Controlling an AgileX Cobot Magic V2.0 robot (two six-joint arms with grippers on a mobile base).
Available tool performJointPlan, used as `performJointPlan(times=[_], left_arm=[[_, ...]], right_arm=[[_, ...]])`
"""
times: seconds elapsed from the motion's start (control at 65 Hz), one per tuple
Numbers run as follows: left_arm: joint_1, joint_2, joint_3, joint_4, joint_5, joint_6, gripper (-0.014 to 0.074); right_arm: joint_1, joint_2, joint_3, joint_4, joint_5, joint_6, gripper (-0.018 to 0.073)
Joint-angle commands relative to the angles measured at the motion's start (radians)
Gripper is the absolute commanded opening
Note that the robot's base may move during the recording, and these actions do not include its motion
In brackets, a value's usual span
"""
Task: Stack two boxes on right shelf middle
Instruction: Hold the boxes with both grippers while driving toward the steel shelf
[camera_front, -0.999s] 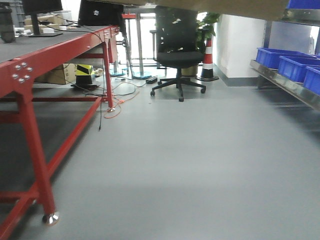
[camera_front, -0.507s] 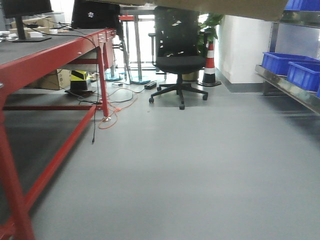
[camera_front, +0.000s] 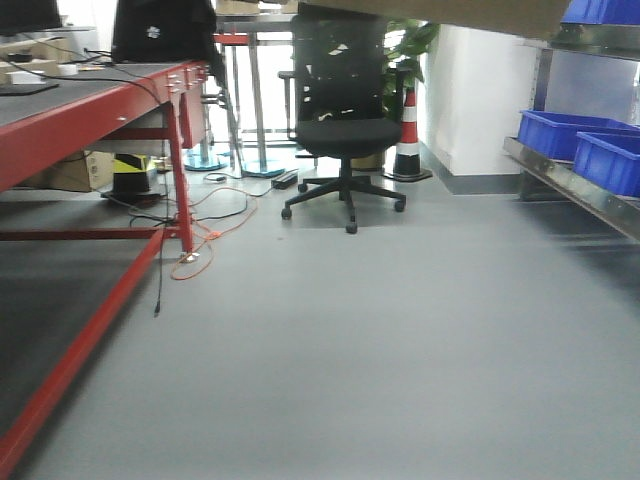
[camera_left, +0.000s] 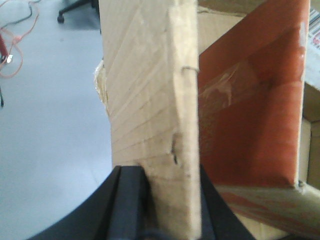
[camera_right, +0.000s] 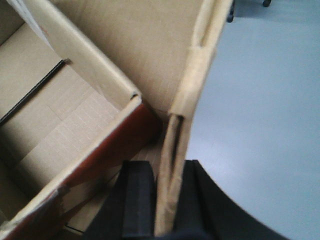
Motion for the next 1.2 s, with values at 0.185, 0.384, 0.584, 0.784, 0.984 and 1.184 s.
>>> performJointPlan(times=[0.185, 0.384, 0.584, 0.784, 0.984, 1.184], left_arm=[[-0.001, -0.02, -0.017, -0.018, -0.15, -0.003, -0.0111], [-0.001, -0.02, -0.017, -0.018, -0.15, -0.003, -0.0111], [-0.001, -0.02, -0.017, -0.018, -0.151, -0.003, -0.0111], [-0.001, -0.02, -0.017, -0.018, -0.155, -0.003, -0.0111], [-0.001, -0.02, -0.017, -0.018, -0.17, -0.003, -0.0111], [-0.001, -0.02, -0.017, -0.018, -0.17, -0.003, -0.0111]], right_arm=[[-0.006, -0.01, -0.007, -0.01, -0.008, -0.021, -0.0154], [-0.006, -0.01, -0.007, -0.01, -0.008, -0.021, -0.0154], [-0.006, -0.01, -0.007, -0.01, -0.008, -0.021, -0.0154], [-0.006, -0.008, -0.007, -0.01, -0.008, -0.021, -0.0154], [-0.006, -0.008, -0.007, -0.01, -0.008, -0.021, -0.0154], [-0.006, -0.008, -0.007, -0.01, -0.008, -0.021, -0.0154]])
